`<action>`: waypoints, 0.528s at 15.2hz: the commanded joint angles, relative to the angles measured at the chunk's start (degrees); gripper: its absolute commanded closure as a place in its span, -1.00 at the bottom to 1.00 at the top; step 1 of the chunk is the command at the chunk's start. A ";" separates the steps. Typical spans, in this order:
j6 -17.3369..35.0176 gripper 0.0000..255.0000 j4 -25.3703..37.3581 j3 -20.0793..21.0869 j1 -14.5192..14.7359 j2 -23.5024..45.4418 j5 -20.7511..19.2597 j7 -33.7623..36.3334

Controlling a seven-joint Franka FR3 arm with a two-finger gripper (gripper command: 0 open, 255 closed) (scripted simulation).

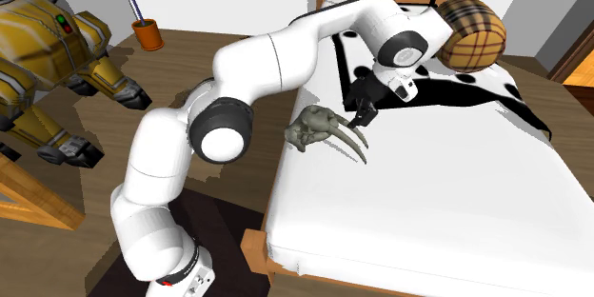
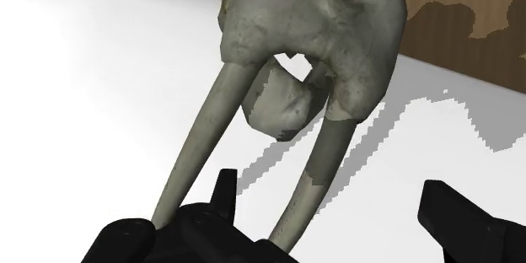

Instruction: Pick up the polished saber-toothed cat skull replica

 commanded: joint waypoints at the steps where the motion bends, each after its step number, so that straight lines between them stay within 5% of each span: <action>1: 1.57 -1.00 -2.06 -0.13 0.33 -0.27 -0.21 -0.43; 7: 4.72 -1.00 -6.23 -0.30 1.26 -1.12 -0.76 -1.36; 8: 4.70 1.00 -6.18 -0.29 1.26 -1.10 -0.75 -1.34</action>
